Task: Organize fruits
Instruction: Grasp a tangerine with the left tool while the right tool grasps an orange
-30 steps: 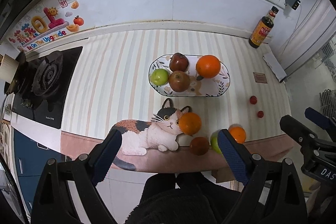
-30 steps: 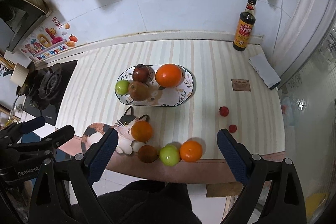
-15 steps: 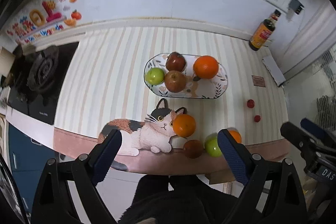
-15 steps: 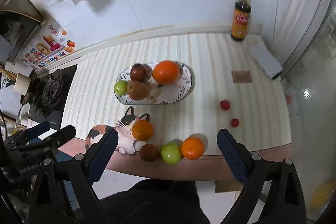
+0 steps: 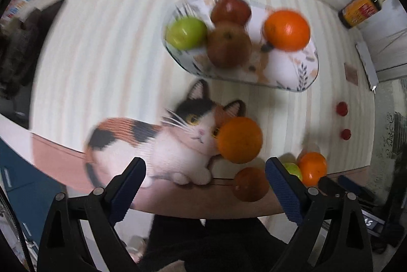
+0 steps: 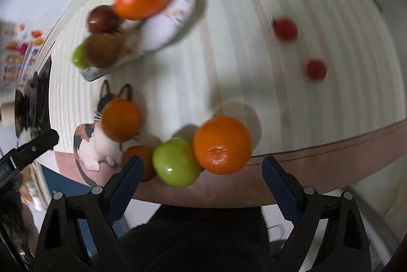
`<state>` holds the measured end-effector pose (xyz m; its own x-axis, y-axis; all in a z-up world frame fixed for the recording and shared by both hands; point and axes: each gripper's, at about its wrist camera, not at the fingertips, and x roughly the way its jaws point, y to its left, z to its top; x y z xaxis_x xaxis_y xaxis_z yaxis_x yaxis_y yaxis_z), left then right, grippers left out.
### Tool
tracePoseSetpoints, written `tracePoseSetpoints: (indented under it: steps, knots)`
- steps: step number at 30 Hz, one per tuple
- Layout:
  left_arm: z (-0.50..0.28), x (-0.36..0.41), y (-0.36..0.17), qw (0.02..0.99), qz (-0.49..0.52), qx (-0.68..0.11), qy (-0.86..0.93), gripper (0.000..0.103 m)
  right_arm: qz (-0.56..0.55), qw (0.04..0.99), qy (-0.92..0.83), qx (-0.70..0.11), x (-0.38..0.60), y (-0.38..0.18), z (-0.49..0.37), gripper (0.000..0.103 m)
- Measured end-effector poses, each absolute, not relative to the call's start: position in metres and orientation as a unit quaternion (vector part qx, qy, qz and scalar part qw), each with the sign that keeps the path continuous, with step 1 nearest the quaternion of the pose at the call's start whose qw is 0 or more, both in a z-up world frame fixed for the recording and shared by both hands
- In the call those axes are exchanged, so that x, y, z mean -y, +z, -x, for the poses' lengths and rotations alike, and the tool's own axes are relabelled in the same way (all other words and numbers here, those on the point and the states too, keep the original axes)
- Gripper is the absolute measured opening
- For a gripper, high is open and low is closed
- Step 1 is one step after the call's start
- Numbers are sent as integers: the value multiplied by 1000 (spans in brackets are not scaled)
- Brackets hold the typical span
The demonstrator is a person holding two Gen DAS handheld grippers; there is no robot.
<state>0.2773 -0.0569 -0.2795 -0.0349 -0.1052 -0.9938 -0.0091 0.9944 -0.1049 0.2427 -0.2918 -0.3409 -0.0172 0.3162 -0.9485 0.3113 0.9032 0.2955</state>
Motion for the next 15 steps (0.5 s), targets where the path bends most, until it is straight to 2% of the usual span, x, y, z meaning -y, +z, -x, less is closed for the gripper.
tracePoseSetpoints:
  steps: [2,9,11,12,13,15]
  knots:
    - [-284,63,-298,676,43,-734,-38,96,-241,649,-2,-722,296,-358,-241,87]
    - [-294,94,-355,632,30,-772,-69,96,-279,624,-2,-730,298,-393,-240,85]
    - [-294,100,-359,638,30,-766,-77,93,-286,626,0,-725,297,-395,-242,84]
    - [-294,103,-360,643,30,-761,-80,82,-286,628,0,-724,296,-395,-243,83]
    - [-294,105,-360,647,30,-757,-82,67,-282,629,0,-725,296,-395,-244,83]
    - [-294,108,-360,651,37,-753,-88,64,-273,633,0,-724,294,-395,-246,82]
